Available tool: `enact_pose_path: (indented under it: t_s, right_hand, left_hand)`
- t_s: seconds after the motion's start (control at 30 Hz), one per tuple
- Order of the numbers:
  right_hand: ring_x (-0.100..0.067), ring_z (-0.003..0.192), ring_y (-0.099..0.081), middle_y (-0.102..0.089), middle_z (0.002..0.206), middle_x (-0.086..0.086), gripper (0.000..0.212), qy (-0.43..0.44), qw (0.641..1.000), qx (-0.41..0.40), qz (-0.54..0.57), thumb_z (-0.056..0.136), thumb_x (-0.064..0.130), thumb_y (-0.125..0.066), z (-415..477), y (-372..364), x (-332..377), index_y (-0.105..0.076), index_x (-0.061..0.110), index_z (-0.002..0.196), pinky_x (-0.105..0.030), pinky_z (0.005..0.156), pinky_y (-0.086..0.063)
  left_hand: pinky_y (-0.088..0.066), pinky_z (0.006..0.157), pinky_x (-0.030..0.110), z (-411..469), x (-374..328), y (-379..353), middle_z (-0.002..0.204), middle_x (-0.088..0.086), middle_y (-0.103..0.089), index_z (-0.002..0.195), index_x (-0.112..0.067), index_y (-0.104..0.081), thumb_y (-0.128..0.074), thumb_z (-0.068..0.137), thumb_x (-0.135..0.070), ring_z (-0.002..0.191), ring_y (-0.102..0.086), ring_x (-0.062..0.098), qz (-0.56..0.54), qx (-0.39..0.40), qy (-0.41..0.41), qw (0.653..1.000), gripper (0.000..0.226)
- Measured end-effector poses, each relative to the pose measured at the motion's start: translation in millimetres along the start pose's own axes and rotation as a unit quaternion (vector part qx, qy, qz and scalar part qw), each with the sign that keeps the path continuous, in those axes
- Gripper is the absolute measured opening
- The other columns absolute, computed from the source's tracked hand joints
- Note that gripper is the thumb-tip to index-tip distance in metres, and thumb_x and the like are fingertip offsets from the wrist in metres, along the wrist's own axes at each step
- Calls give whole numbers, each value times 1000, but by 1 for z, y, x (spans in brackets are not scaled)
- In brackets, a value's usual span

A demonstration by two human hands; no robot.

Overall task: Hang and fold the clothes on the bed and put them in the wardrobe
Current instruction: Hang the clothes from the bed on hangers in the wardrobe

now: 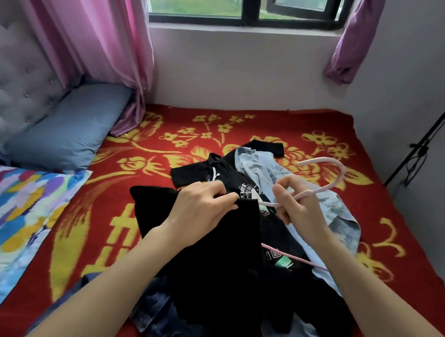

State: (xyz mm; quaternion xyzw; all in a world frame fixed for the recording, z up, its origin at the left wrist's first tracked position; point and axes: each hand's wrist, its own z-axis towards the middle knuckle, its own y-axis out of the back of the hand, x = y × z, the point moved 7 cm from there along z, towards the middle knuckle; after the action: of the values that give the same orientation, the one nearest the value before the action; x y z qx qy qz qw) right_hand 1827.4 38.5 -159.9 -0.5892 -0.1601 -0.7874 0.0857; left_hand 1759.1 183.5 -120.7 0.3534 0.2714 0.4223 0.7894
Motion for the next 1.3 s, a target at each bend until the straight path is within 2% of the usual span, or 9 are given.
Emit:
enact_pose_path:
  t_s: [0.2, 0.37, 0.5, 0.63, 0.7, 0.8, 0.9, 1.17, 1.3]
  right_hand:
    - [-4, 46, -45, -46, 45, 12, 35, 11, 996, -67, -60, 75, 62, -40, 3, -30, 11, -44, 27, 72, -26, 52, -38]
    - [-8, 73, -51, -60, 79, -4, 37, 222, 933, -173, -226, 91, 39, -44, -14, -17, 38, -53, 4, 87, -19, 68, -37]
    - [-21, 76, -52, -55, 84, -8, 15, 374, 884, -171, -223, 96, 21, -44, -43, -11, 37, -45, 10, 87, -27, 70, -43]
    - [-11, 64, -54, -57, 65, -5, 9, 271, 928, -76, -244, 82, 10, -54, -46, -21, 2, -55, 6, 74, -16, 60, -38]
    - [-15, 86, -64, -65, 86, -3, 7, 139, 947, -25, -288, 80, 9, -59, -38, -24, -29, -63, 4, 81, -20, 72, -46]
    - [-19, 118, -51, -58, 122, -4, 33, -2, 955, 39, -295, 83, 8, -63, -25, -23, -58, -59, 5, 115, -23, 100, -37]
    - [-16, 119, -49, -55, 120, 3, 43, 37, 969, 56, -239, 79, -1, -63, -17, -27, -40, -57, 7, 121, -22, 103, -35]
    - [-8, 98, -62, -65, 98, -1, 16, 203, 974, 14, -96, 68, -12, -62, -27, -52, 16, -67, -1, 78, -23, 88, -49]
    - [2, 96, -58, -61, 101, 8, 33, 173, 971, 166, 19, 63, -12, -57, -33, -71, 39, -47, 19, 65, -14, 85, -42]
  left_hand:
    - [-48, 47, 32, 9, -18, -7, 63, 8, -57, 81, -3, -73, -52, 88, -26, 50, -54, 23, -38, -5, 8, 999, 32]
    - [-51, 48, 33, 6, 4, 0, 71, 10, -63, 89, -3, -74, -57, 86, -26, 54, -61, 25, -78, -9, 62, 995, 29]
    - [-54, 59, 39, 4, 33, 16, 74, 10, -64, 91, -4, -75, -65, 79, -16, 65, -63, 22, -114, -60, 156, 979, 20]
    - [-50, 69, 38, 9, 45, 31, 78, 7, -61, 97, 0, -72, -67, 81, -5, 70, -59, 24, -138, -85, 182, 970, 18]
    - [-46, 70, 29, 10, 46, 39, 79, 2, -60, 100, -2, -72, -68, 81, -1, 71, -59, 22, -147, -98, 186, 966, 20]
    - [-44, 68, 16, 10, 48, 52, 77, 3, -62, 100, -12, -71, -68, 80, -1, 72, -59, 13, -193, -139, 204, 950, 23]
    - [-41, 68, 7, 9, 52, 65, 77, -8, -63, 91, -30, -66, -67, 81, 0, 72, -57, -3, -247, -183, 212, 928, 31]
    - [-42, 71, 4, -2, 67, 89, 75, -26, -66, 83, -39, -66, -64, 79, 0, 73, -59, -10, -303, -242, 222, 895, 40]
    - [-41, 68, 2, -10, 74, 92, 74, -29, -66, 77, -48, -71, -61, 81, 3, 73, -59, -13, -324, -257, 226, 882, 53]
